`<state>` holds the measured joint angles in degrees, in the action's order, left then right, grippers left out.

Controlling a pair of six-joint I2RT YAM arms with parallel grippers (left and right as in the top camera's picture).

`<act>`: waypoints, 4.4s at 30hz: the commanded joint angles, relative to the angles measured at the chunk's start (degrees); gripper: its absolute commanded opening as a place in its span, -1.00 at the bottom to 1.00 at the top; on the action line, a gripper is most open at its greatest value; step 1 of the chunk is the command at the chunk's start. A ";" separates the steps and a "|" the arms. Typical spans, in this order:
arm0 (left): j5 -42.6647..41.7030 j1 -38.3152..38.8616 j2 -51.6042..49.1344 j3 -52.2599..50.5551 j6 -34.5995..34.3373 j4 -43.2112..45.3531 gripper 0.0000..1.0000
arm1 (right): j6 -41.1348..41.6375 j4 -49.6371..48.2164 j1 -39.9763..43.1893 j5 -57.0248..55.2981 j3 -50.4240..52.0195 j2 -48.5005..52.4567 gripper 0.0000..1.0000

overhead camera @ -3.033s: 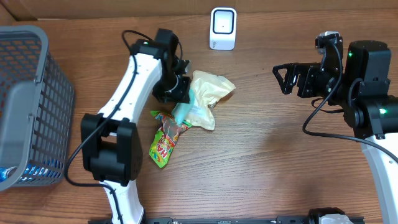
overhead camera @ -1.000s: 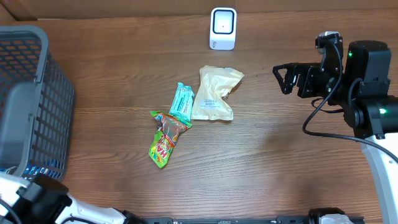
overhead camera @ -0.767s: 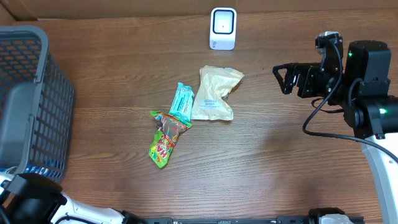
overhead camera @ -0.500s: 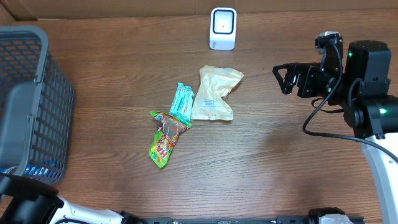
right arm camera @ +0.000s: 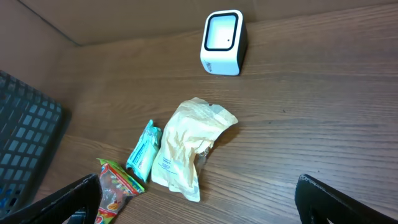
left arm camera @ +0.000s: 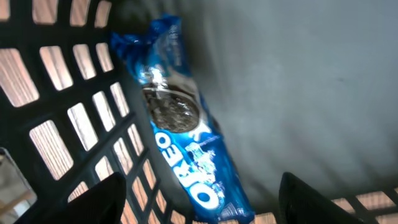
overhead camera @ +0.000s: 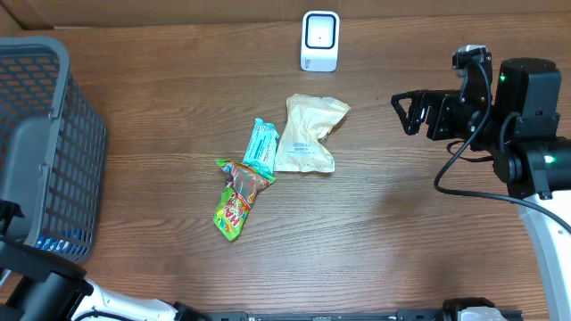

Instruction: Scan the item barcode

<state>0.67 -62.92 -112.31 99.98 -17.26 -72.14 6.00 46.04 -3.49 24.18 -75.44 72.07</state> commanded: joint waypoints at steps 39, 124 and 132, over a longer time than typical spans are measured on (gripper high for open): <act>-5.03 1.44 -0.17 -18.91 -3.80 19.76 -0.92 | -0.07 -0.33 -0.31 0.33 -1.51 -0.04 1.00; -19.69 75.52 10.78 21.31 16.72 -10.71 0.12 | -0.04 -0.33 -0.31 0.37 -1.49 -0.04 1.00; -6.08 65.29 20.79 21.31 10.14 -16.96 0.17 | -0.02 -1.77 -0.31 1.92 -1.51 -0.04 1.00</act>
<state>-12.91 5.69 -91.96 121.36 -3.11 -87.18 6.00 46.06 -3.46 25.28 -75.44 72.07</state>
